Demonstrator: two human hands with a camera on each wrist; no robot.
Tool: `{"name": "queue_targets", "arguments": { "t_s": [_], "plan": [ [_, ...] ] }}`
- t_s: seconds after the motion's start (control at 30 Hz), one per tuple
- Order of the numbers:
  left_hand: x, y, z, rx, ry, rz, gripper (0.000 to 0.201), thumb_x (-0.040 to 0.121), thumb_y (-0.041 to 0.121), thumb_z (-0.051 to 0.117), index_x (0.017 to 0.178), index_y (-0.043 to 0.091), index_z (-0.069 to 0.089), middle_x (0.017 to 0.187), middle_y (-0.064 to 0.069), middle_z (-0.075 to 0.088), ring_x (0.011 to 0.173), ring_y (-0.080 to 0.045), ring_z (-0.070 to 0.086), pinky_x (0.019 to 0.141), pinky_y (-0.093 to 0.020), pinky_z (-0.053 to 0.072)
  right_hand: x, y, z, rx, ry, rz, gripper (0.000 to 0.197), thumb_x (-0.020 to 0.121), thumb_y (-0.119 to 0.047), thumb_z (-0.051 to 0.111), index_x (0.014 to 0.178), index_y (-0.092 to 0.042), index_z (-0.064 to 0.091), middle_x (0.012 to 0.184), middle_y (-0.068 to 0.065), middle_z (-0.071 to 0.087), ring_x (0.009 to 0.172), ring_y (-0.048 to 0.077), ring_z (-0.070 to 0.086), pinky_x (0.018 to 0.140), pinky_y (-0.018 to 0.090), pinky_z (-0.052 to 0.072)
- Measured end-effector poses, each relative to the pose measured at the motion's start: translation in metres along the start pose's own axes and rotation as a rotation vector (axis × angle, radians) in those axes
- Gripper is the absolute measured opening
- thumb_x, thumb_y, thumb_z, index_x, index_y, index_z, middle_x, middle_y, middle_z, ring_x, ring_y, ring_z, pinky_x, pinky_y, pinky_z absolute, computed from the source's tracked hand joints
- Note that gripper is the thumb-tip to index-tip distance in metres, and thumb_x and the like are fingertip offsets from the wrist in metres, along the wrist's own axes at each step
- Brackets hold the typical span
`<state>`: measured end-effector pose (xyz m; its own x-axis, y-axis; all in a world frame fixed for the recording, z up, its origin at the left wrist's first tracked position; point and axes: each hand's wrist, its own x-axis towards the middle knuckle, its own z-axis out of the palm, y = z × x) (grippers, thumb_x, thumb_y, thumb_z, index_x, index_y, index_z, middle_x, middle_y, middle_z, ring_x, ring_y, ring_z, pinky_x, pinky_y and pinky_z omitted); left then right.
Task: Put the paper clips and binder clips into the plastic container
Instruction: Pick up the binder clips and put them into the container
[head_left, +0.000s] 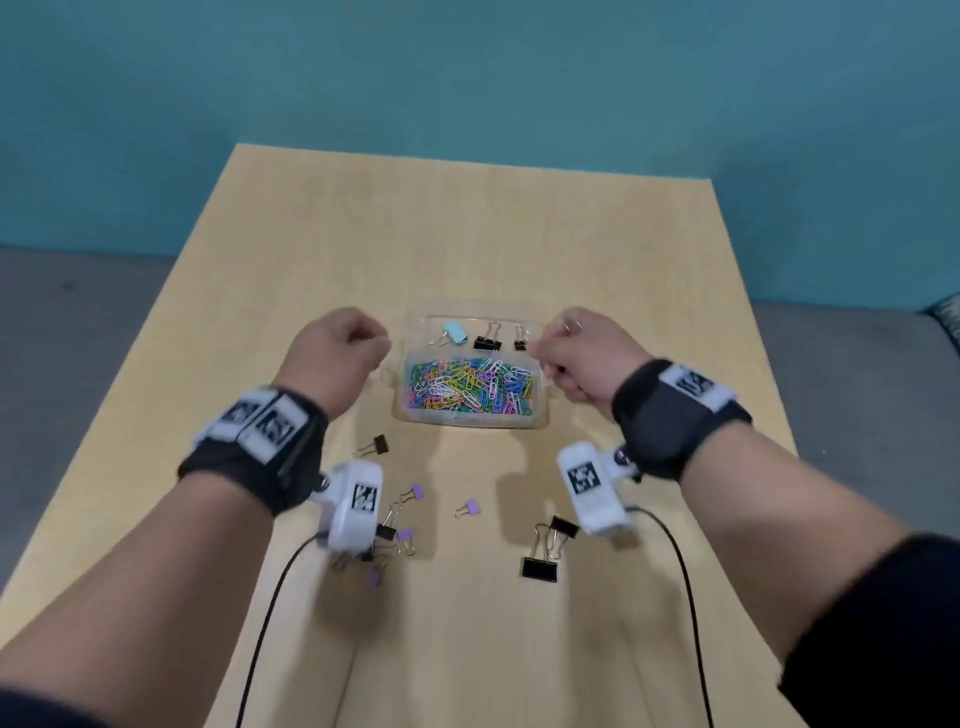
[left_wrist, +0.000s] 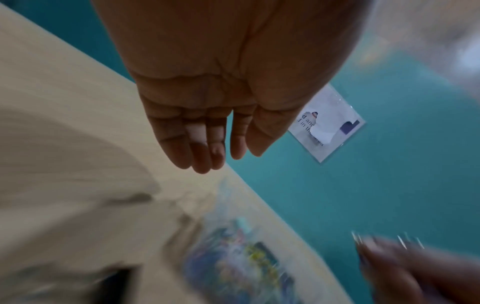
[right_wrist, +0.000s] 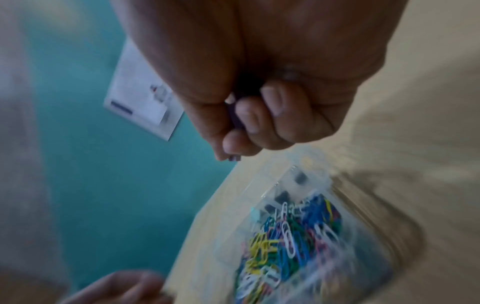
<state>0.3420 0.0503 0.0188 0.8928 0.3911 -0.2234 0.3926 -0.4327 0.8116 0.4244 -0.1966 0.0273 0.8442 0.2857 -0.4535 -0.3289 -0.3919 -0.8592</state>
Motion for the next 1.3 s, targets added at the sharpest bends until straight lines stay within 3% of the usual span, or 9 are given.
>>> {"name": "queue_targets", "arguments": {
  "t_s": [0.23, 0.37, 0.47, 0.57, 0.67, 0.8, 0.9, 1.1, 1.3],
  "plan": [
    [-0.104, -0.083, -0.004, 0.394, -0.038, -0.106, 0.013, 0.086, 0.036, 0.056, 0.091, 0.024, 0.058, 0.089, 0.003, 0.057, 0.076, -0.013, 0.055, 0.066, -0.029, 0.039, 0.064, -0.036, 0.040, -0.928, -0.008, -0.161, 0.006, 0.089, -0.011, 0.054, 0.088, -0.010, 0.047, 0.088, 0.011, 0.058, 0.077, 0.029, 0.057, 0.056, 0.029, 0.038],
    [-0.130, -0.103, 0.003, 0.306, -0.007, -0.165, 0.005, 0.085, 0.030, 0.060, 0.089, 0.027, 0.058, 0.085, 0.004, 0.053, 0.073, -0.008, 0.054, 0.062, -0.025, 0.037, 0.071, -0.037, 0.048, -0.926, 0.023, -0.104, 0.018, 0.084, -0.018, 0.062, 0.096, -0.008, 0.053, 0.093, 0.012, 0.061, 0.078, 0.030, 0.062, 0.056, 0.030, 0.044],
    [-0.135, -0.109, 0.002, 0.229, 0.020, -0.157, 0.005, 0.085, 0.024, 0.060, 0.088, 0.029, 0.059, 0.086, 0.005, 0.055, 0.075, -0.002, 0.053, 0.061, -0.019, 0.035, 0.059, -0.038, 0.037, -0.660, 0.057, -0.056, 0.034, 0.083, -0.024, 0.065, 0.111, -0.010, 0.053, 0.096, 0.013, 0.061, 0.082, 0.032, 0.067, 0.073, 0.041, 0.056],
    [-0.135, -0.112, -0.002, 0.198, 0.018, -0.165, 0.007, 0.085, 0.024, 0.060, 0.088, 0.031, 0.059, 0.088, 0.006, 0.058, 0.077, 0.000, 0.052, 0.063, -0.019, 0.035, 0.026, -0.030, 0.019, -0.341, 0.139, -0.033, 0.018, 0.088, -0.013, 0.058, 0.105, -0.010, 0.054, 0.095, 0.018, 0.063, 0.073, 0.032, 0.068, 0.065, 0.048, 0.059],
    [-0.136, -0.113, -0.004, 0.211, -0.018, -0.174, 0.019, 0.084, 0.016, 0.057, 0.098, 0.028, 0.062, 0.093, 0.007, 0.057, 0.080, 0.000, 0.052, 0.068, -0.022, 0.037, -0.018, -0.001, 0.005, -0.572, 0.126, -0.095, 0.021, 0.086, -0.008, 0.044, 0.099, -0.019, 0.057, 0.089, 0.011, 0.065, 0.073, 0.030, 0.068, 0.064, 0.046, 0.059],
    [-0.145, -0.102, -0.003, 0.219, -0.076, -0.165, 0.040, 0.080, -0.001, 0.048, 0.109, 0.023, 0.062, 0.103, 0.001, 0.055, 0.090, -0.011, 0.053, 0.079, -0.025, 0.039, -0.077, 0.059, 0.001, -1.146, -0.196, -0.165, 0.039, 0.086, -0.006, 0.038, 0.116, -0.027, 0.052, 0.106, 0.000, 0.056, 0.087, 0.022, 0.057, 0.076, 0.035, 0.049],
    [-0.152, -0.096, -0.001, 0.274, -0.082, -0.144, 0.044, 0.078, -0.001, 0.051, 0.114, 0.022, 0.061, 0.104, 0.001, 0.052, 0.091, -0.014, 0.053, 0.078, -0.027, 0.043, -0.102, 0.095, 0.004, -1.352, -0.301, -0.264, 0.039, 0.079, 0.000, 0.039, 0.109, -0.024, 0.044, 0.100, 0.003, 0.043, 0.073, 0.024, 0.048, 0.064, 0.039, 0.048],
    [-0.164, -0.096, 0.009, 0.562, -0.144, 0.011, 0.045, 0.081, 0.009, 0.054, 0.123, 0.026, 0.055, 0.110, -0.002, 0.046, 0.080, -0.023, 0.056, 0.069, -0.030, 0.048, -0.106, 0.121, 0.005, -1.453, -0.224, -0.372, 0.039, 0.072, 0.005, 0.050, 0.103, -0.017, 0.042, 0.097, 0.006, 0.039, 0.070, 0.024, 0.041, 0.056, 0.037, 0.045],
    [-0.162, -0.091, 0.017, 0.670, -0.117, 0.076, 0.019, 0.087, 0.012, 0.053, 0.103, 0.017, 0.061, 0.099, -0.007, 0.049, 0.070, -0.028, 0.054, 0.063, -0.030, 0.042, -0.114, 0.124, 0.012, -1.421, -0.242, -0.419, 0.045, 0.071, 0.005, 0.054, 0.101, -0.025, 0.038, 0.098, 0.003, 0.037, 0.069, 0.024, 0.045, 0.057, 0.037, 0.049]
  ]
}}
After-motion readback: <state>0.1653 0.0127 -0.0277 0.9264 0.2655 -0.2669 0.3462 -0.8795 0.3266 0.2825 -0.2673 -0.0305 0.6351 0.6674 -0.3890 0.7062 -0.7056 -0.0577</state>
